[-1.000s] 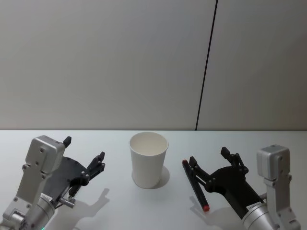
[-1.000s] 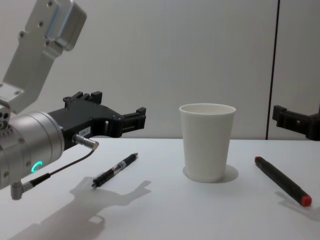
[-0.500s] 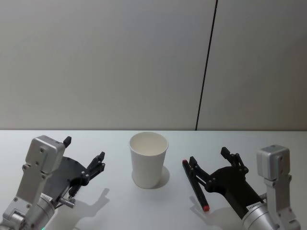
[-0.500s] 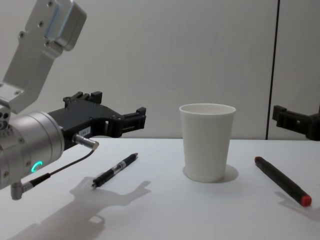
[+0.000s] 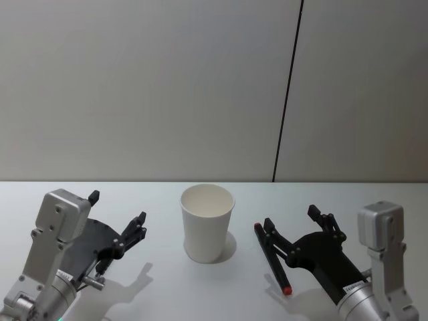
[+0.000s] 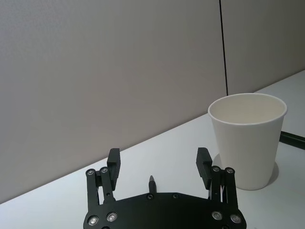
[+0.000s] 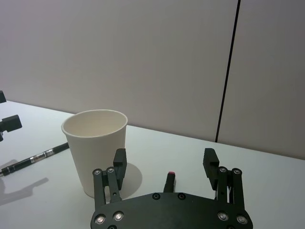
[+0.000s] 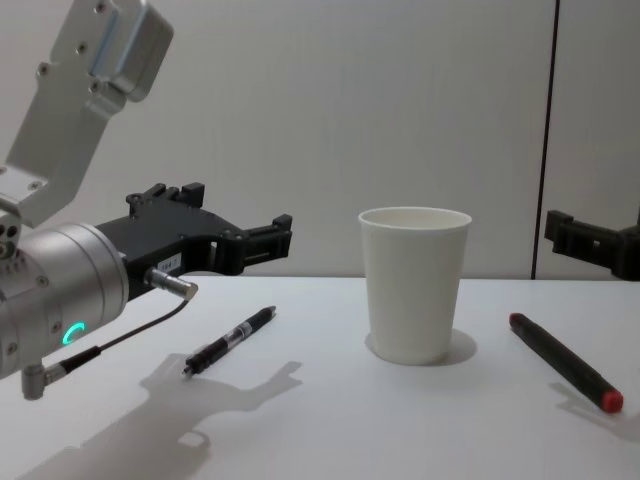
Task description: Place the pen into the pen holder.
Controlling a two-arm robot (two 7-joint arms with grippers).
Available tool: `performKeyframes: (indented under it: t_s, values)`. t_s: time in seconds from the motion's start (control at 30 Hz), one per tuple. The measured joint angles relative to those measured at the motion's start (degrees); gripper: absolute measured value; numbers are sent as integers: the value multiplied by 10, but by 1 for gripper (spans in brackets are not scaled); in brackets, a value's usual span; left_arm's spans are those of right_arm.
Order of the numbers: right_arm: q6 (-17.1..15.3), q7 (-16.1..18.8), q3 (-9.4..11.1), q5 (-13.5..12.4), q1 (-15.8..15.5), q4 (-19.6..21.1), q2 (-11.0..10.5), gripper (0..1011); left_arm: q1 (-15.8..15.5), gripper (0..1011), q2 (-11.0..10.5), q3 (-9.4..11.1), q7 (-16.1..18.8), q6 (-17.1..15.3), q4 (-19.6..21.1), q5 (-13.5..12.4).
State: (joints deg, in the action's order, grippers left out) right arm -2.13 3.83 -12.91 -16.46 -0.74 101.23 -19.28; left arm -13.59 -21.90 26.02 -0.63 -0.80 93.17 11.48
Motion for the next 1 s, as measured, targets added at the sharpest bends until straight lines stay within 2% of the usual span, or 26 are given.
performKeyframes:
  t_s: [0.23,0.67,0.77,0.9,0.97,1.0]
  values:
    - [-26,0,2,-2,11,0,4,1001,0,1003,0,0,0,0,0,0]
    - [-139,-17,4,-16,53,7,21,1001,0,1003,0,0,0,0,0,0]
    - [-175,-27,3,-18,69,7,30,1001,0,1002,0,0,0,0,0,0]
    - [-205,-34,2,-18,82,6,36,1001,0,1003,0,0,0,0,0,0]
    - [-233,-42,-1,-18,94,4,41,1001,0,1003,0,0,0,0,0,0]
    - [-233,-42,-1,-18,94,4,41,1001,0,1003,0,0,0,0,0,0]
